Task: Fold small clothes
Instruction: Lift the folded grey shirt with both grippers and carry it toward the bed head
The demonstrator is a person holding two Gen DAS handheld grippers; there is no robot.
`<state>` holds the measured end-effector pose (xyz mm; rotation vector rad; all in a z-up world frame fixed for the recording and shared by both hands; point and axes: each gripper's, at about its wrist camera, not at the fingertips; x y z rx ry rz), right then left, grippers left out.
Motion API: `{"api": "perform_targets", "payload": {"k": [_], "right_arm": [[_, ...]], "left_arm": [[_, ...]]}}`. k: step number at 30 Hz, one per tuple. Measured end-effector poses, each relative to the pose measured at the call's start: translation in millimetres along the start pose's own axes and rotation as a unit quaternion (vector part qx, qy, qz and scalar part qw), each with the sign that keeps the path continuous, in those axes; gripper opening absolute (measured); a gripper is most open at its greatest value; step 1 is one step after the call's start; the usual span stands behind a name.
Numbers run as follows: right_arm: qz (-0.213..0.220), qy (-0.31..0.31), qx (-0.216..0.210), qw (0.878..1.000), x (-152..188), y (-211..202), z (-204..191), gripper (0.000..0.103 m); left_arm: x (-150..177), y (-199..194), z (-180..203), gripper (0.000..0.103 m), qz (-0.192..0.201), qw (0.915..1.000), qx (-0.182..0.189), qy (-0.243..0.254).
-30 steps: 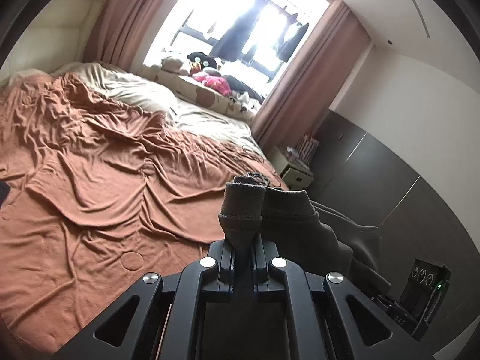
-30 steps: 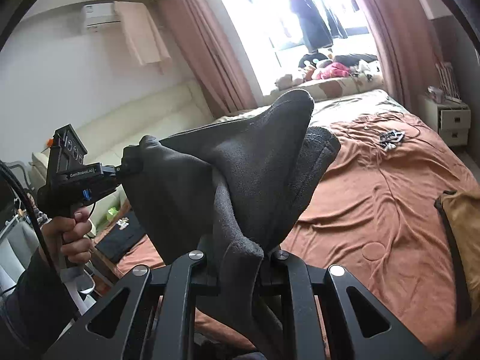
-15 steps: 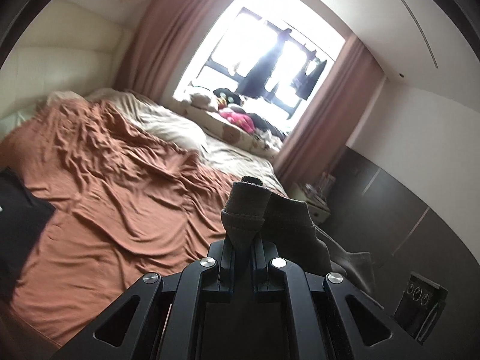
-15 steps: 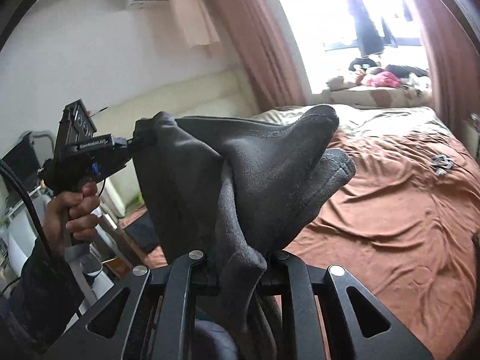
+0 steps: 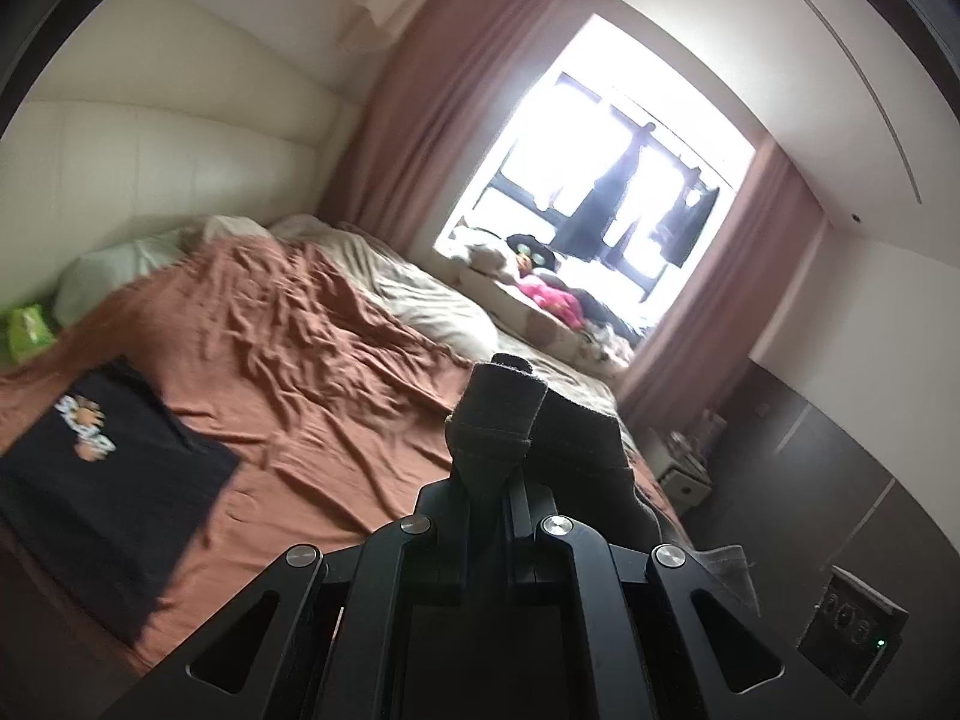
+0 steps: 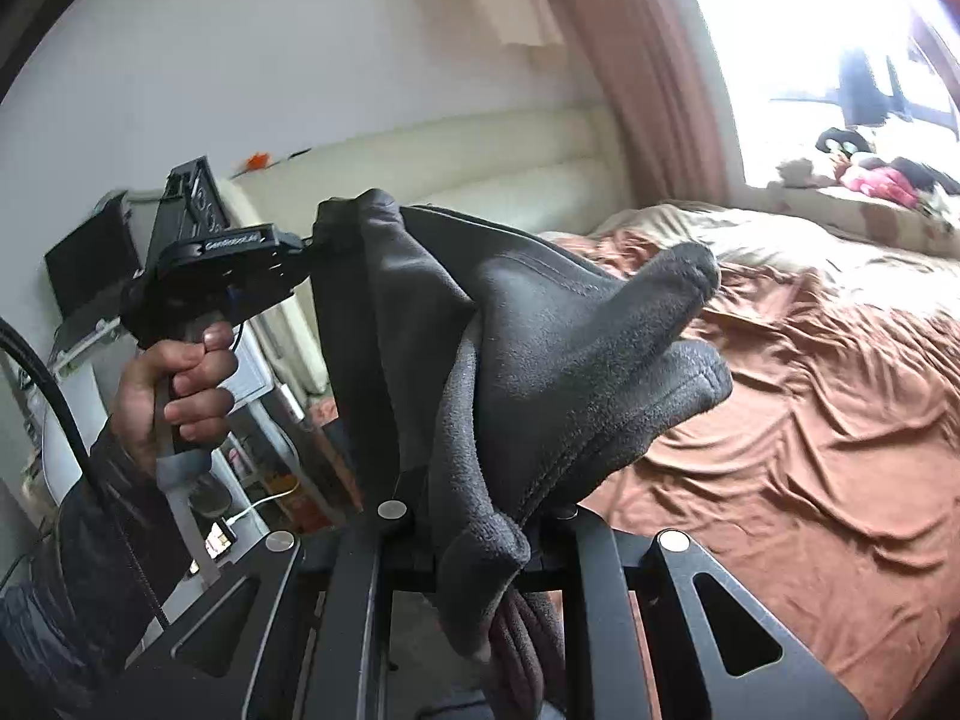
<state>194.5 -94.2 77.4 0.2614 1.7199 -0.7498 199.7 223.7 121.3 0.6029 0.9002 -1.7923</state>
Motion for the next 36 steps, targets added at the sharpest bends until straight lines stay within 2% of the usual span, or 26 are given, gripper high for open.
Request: {"api": "perform_targets", "payload": {"k": [11, 14, 23, 30, 36], "right_arm": [[-0.009, -0.062, -0.049, 0.997, -35, 90, -42, 0.011], [-0.01, -0.071, -0.064, 0.995, -44, 113, -48, 0.011], [-0.024, -0.089, -0.103, 0.99, -54, 188, -69, 0.011], [-0.045, -0.09, -0.14, 0.985, -53, 234, -84, 0.011], [-0.058, -0.078, -0.147, 0.984, -47, 267, -68, 0.011]], "left_arm": [[-61, -55, -101, 0.007, 0.05, 0.998, -0.036, -0.015], [-77, -69, -120, 0.007, 0.065, 0.9957, -0.065, 0.004], [-111, -107, -182, 0.007, 0.09, 0.9864, -0.137, 0.012], [-122, -120, -224, 0.007, 0.091, 0.9797, -0.178, 0.001], [-124, -103, -261, 0.007, 0.084, 0.975, -0.205, -0.016]]}}
Point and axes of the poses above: each gripper's, at about its wrist camera, not at the fingertips, and y roughly the way its jaws point, z to its right, x to its underside, and after that the axes turned 5 degrees about -y, right-handed
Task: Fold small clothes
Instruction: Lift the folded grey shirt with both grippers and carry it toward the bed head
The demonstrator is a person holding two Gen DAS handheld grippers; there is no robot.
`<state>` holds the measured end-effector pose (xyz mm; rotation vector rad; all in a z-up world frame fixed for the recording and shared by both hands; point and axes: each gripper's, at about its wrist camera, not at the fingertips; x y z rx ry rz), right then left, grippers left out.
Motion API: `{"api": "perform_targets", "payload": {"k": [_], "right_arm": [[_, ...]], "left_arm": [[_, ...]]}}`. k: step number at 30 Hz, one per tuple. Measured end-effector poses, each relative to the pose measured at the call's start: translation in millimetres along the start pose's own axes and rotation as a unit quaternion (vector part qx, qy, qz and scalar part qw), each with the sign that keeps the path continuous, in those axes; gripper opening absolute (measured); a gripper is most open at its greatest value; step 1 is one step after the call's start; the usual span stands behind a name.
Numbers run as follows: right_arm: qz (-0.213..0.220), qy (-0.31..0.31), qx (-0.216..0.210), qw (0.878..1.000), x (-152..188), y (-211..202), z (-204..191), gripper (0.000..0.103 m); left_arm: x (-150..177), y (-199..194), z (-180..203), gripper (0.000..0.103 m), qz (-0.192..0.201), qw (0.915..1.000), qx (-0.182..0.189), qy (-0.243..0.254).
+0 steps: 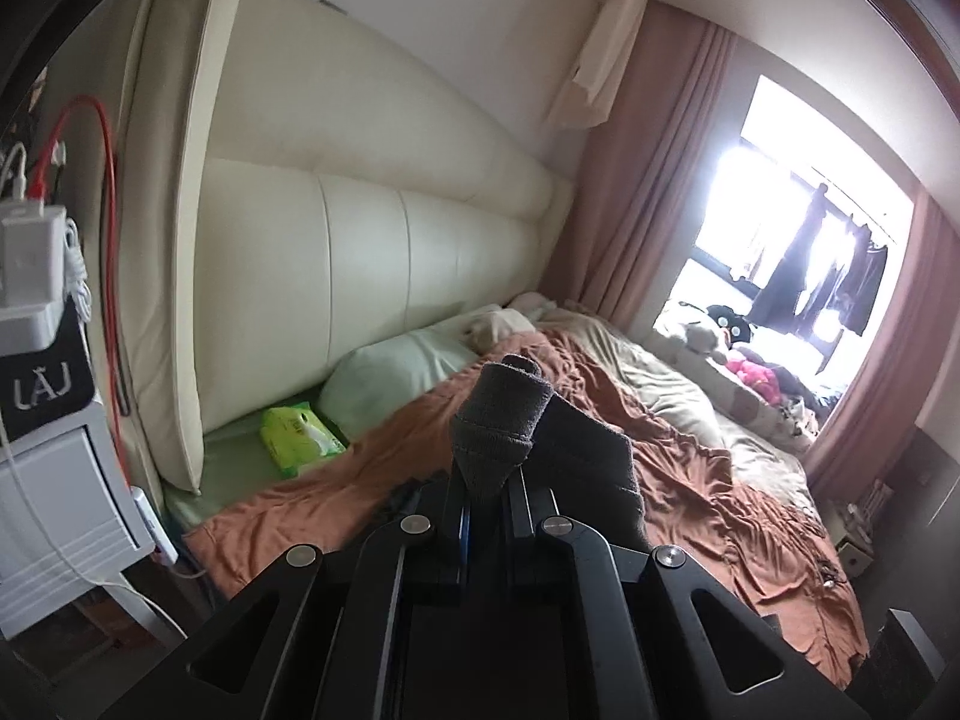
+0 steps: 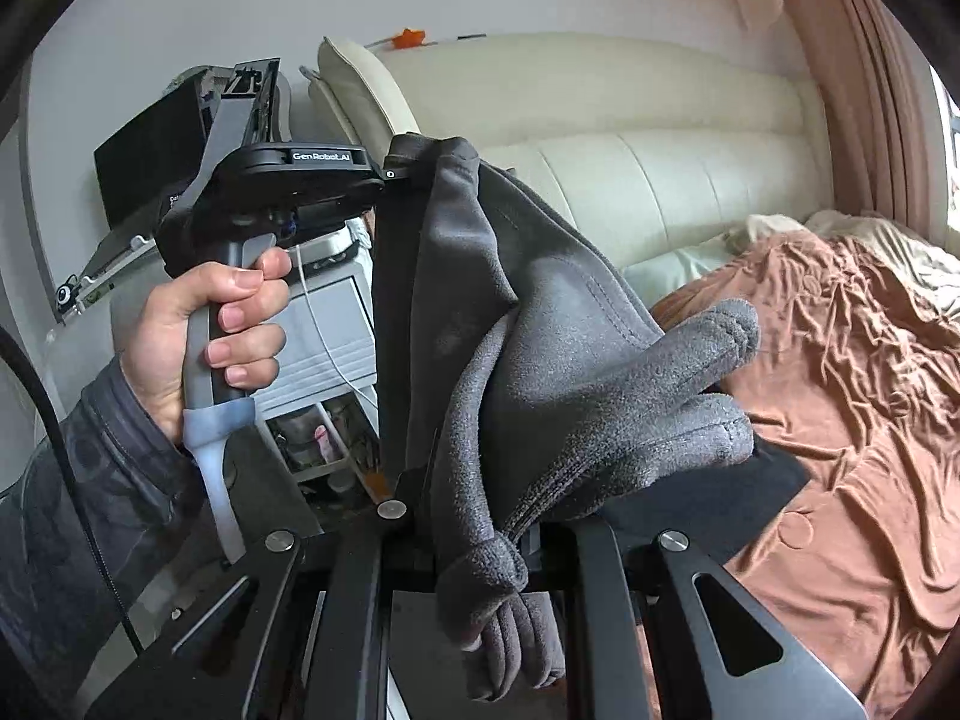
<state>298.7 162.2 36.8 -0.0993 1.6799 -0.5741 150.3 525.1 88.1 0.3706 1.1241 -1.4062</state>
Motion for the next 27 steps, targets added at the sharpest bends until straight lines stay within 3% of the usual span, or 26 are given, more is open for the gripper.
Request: {"api": "perform_targets", "payload": {"k": [7, 15, 21, 27], "right_arm": [[-0.018, 0.016, 0.017, 1.0, 8, 29, 51, 0.011], [-0.023, 0.058, 0.026, 0.998, 14, 34, 128, 0.011], [-0.035, 0.1, 0.028, 0.994, 20, 69, 169, 0.011], [-0.051, 0.126, 0.021, 0.991, 28, 116, 186, 0.011]], "left_arm": [[4, 60, -15, 0.007, -0.023, 0.9996, -0.012, -0.013], [8, 133, -7, 0.007, -0.053, 0.9984, -0.014, -0.013], [17, 191, 4, 0.007, -0.083, 0.9961, -0.031, 0.003], [34, 250, 5, 0.007, -0.116, 0.9918, -0.048, 0.02]]}}
Point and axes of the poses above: each gripper's, at about its wrist camera, not at the fingertips, and y roughly the way its jaws point, z to its right, x to its underside, and after that the axes turned 5 degrees about -y, right-handed
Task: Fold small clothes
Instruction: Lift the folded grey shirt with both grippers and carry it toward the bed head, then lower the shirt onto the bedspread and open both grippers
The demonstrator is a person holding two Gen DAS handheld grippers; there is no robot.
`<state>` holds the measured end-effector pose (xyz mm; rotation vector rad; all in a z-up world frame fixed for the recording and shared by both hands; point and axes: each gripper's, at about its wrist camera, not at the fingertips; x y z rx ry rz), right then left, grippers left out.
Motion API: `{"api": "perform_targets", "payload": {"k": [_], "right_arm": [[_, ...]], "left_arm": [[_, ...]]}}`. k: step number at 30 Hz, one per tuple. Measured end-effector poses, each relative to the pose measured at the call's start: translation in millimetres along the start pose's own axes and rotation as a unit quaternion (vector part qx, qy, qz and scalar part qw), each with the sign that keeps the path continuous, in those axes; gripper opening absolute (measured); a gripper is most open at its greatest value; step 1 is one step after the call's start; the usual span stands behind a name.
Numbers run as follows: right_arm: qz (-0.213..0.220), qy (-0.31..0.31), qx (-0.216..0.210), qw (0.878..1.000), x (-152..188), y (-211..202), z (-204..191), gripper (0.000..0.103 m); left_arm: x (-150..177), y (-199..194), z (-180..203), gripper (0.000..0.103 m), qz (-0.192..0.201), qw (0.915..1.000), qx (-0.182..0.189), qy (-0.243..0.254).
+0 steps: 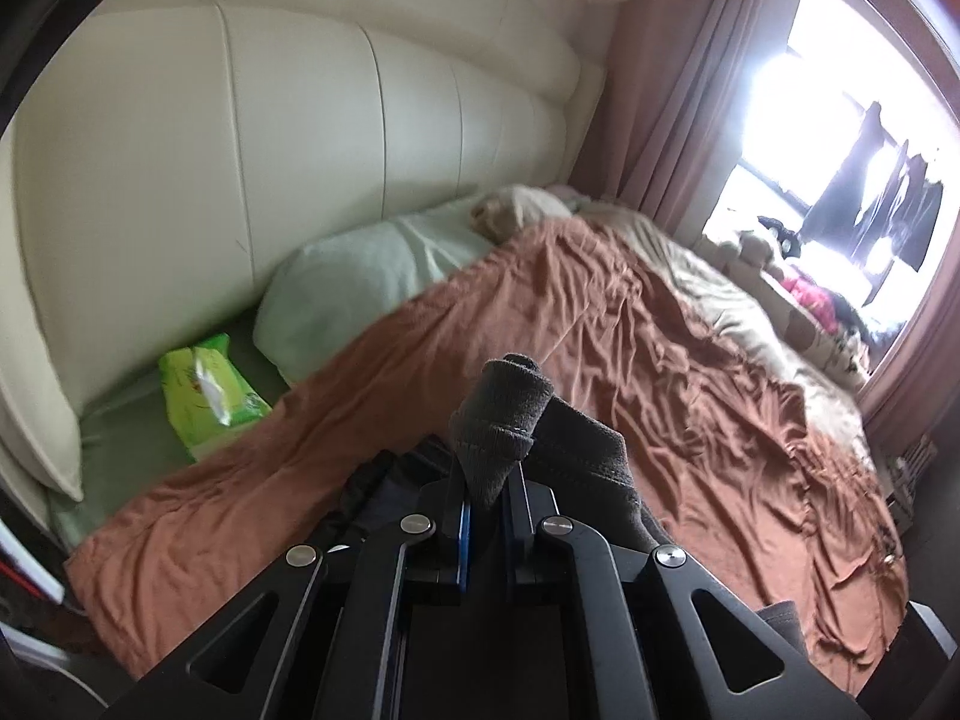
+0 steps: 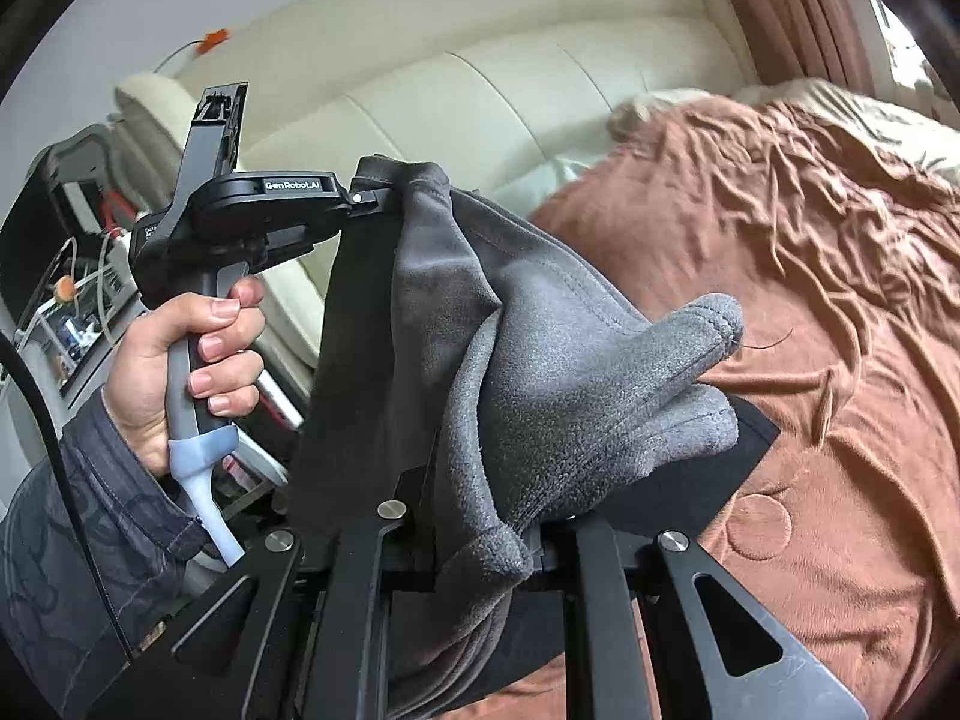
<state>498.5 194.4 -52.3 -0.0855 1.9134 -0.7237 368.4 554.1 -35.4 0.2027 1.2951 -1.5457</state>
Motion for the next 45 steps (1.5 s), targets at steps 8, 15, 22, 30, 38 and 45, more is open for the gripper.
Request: {"api": "perform_targets", "payload": {"k": [8, 15, 22, 30, 38, 45], "right_arm": [[-0.021, 0.038, -0.008, 0.999, -1, 55, 57, 0.011], [-0.089, 0.086, 0.011, 0.992, 14, 114, 102, 0.022], [-0.102, 0.128, 0.038, 0.986, 31, 111, 131, 0.068], [-0.068, 0.121, 0.049, 0.989, 27, 93, 131, 0.068], [-0.074, 0.121, 0.014, 0.99, 33, 90, 124, 0.068], [-0.079, 0.116, -0.008, 0.99, 23, 105, 129, 0.068]], "left_arm": [[13, 80, 1, 0.007, -0.043, 0.9984, -0.034, 0.013], [33, 147, 0, 0.012, -0.106, 0.9895, -0.092, 0.031], [30, 130, -27, 0.045, -0.089, 0.9851, -0.146, 0.016], [35, 89, -44, 0.045, -0.079, 0.9886, -0.128, 0.006], [44, 126, -36, 0.045, -0.122, 0.988, -0.095, -0.006], [46, 160, -35, 0.027, -0.138, 0.9864, -0.089, -0.002]]}}
Point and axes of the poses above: each gripper's, at about its wrist camera, not at the fingertips, and y roughly the way its jaws point, z to its right, x to its underside, and after that the axes turned 5 degrees about -y, right-handed
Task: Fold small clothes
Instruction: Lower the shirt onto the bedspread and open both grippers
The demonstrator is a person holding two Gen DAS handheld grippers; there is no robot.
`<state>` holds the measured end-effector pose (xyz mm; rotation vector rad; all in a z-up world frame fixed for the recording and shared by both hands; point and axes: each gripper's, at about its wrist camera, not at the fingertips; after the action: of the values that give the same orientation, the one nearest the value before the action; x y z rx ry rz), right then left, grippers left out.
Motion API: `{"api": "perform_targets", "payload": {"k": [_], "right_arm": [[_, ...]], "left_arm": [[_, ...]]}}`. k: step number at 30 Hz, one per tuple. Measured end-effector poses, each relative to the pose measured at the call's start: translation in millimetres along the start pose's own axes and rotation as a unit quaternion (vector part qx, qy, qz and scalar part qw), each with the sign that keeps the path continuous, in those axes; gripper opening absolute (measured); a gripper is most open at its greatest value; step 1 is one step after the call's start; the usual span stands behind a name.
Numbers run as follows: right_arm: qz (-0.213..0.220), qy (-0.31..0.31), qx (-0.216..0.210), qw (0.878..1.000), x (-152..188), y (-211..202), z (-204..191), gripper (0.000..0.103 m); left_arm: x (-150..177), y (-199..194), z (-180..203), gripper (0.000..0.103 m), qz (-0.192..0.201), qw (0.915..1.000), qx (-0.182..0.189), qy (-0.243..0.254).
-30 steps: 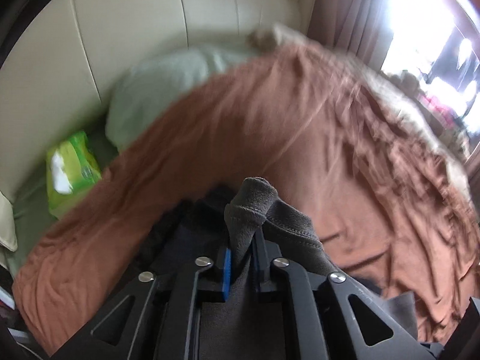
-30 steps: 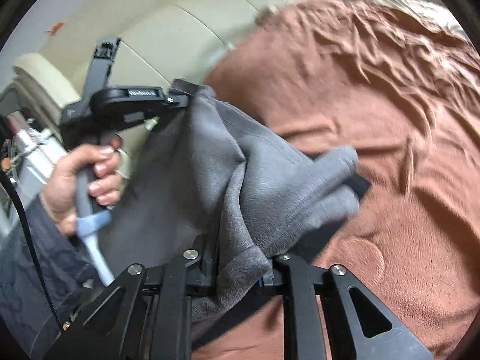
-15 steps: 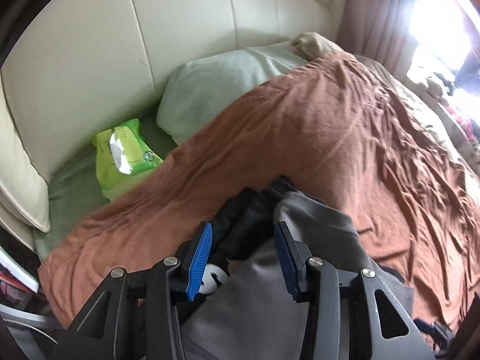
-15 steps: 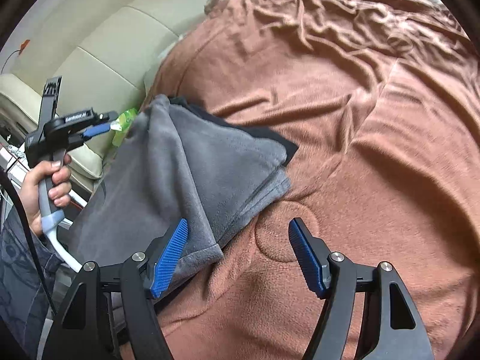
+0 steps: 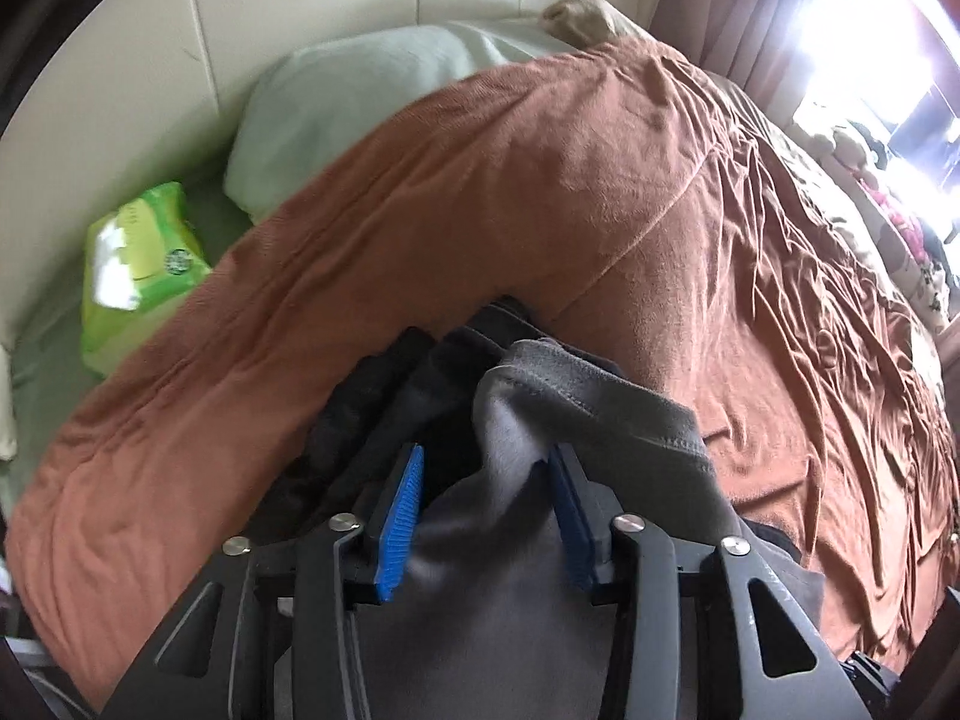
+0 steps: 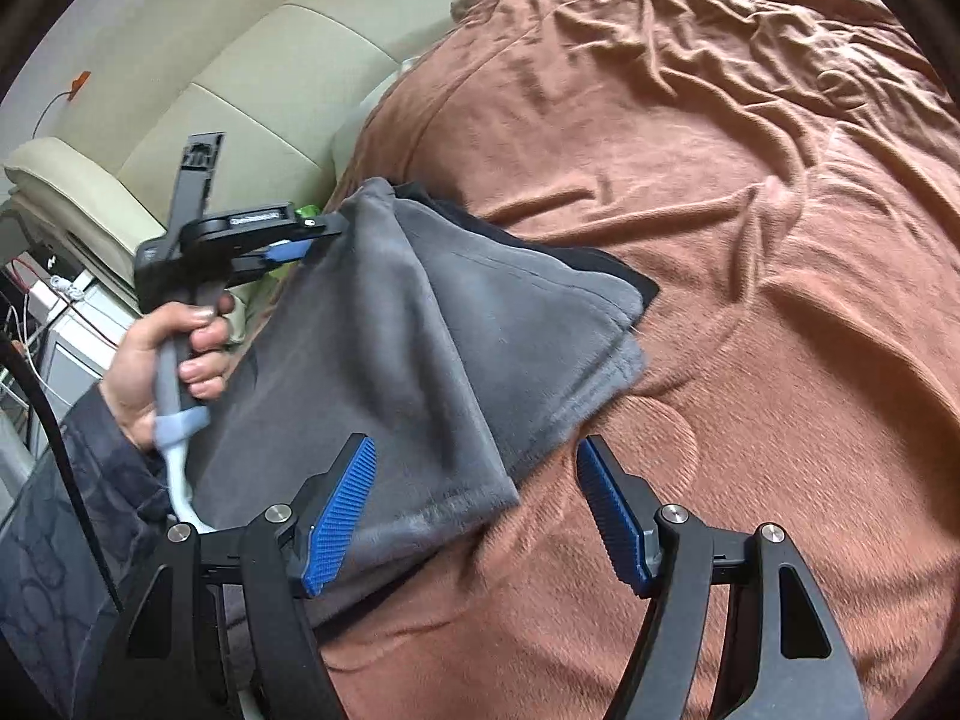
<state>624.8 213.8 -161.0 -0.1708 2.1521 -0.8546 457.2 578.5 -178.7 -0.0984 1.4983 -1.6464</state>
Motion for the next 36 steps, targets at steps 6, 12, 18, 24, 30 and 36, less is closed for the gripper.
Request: {"api": "perform_targets", "payload": {"k": [6, 12, 18, 24, 30, 36], "right_arm": [[-0.013, 0.01, 0.004, 1.0, -15, 30, 5, 0.032], [0.025, -0.019, 0.021, 0.999, -23, 26, -10, 0.021], [0.007, 0.001, 0.039, 0.999, -35, 43, -2, 0.022], [0.029, 0.017, 0.074, 0.997, -44, 25, 11, 0.032], [0.03, 0.019, 0.082, 0.996, -42, 10, 14, 0.032], [0.031, 0.001, 0.052, 0.998, -33, -3, 1, 0.032]], "left_arm": [[-2, -2, 6, 0.005, 0.033, 0.9988, -0.023, 0.027], [-21, -21, -1, 0.004, 0.076, 0.9964, -0.024, 0.029], [-21, 11, -11, 0.007, 0.035, 0.9981, -0.049, 0.012], [-22, -2, -32, 0.039, 0.037, 0.9969, -0.069, -0.003], [-15, -42, -65, 0.04, 0.053, 0.9963, -0.061, -0.028], [10, -62, -83, 0.041, 0.012, 0.9992, -0.037, -0.009]]}}
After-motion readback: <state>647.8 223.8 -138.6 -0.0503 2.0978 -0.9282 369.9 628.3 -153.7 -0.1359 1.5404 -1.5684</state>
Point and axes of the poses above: each gripper's, at about its wrist camera, not at the fingertips, and y roughly the way its jaws point, z to its right, x to its underside, and after that the axes turned 5 degrees about -y, right-handed
